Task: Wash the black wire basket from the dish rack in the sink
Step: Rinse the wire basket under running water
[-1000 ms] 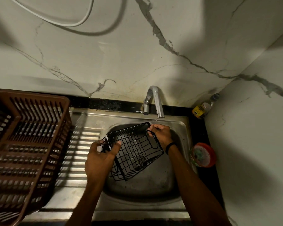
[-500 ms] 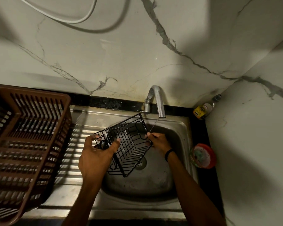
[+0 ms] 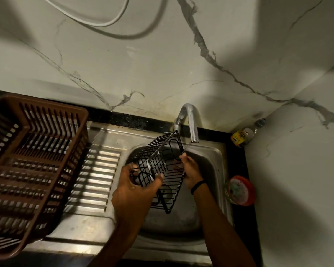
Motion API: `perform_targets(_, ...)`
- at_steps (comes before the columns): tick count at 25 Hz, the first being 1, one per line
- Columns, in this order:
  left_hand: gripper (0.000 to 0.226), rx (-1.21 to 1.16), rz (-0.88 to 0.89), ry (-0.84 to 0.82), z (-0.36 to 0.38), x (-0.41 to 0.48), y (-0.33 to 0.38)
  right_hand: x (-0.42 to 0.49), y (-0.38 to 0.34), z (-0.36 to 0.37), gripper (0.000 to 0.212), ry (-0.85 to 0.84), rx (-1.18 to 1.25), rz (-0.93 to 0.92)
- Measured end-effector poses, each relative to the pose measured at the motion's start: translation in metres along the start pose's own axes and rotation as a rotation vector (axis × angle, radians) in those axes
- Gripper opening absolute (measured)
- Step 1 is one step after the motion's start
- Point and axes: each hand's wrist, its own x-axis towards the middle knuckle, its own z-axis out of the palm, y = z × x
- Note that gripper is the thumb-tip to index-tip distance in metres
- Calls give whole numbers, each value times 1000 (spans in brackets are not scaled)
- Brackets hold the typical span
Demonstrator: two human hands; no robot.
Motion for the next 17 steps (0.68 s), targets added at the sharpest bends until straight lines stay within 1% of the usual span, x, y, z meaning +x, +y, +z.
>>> perform_targets(3, 69, -9, 7, -9, 0, -6, -2, -3, 8, -5, 29, -16, 99, 13)
perform_targets(9, 65, -33, -17, 11, -6, -9, -10, -5, 8, 0, 29, -13, 115, 34)
perform_targets(13, 64, -8, 107, 63, -7, -11, -9, -8, 4, 10, 28, -17, 118, 32)
perform_targets(15, 70, 2, 142, 38, -8, -13, -10, -6, 4, 14, 28, -6, 106, 13)
perform_targets(17, 81, 18, 105, -56, -10, -13, -12, -4, 5, 14, 28, 8, 82, 0)
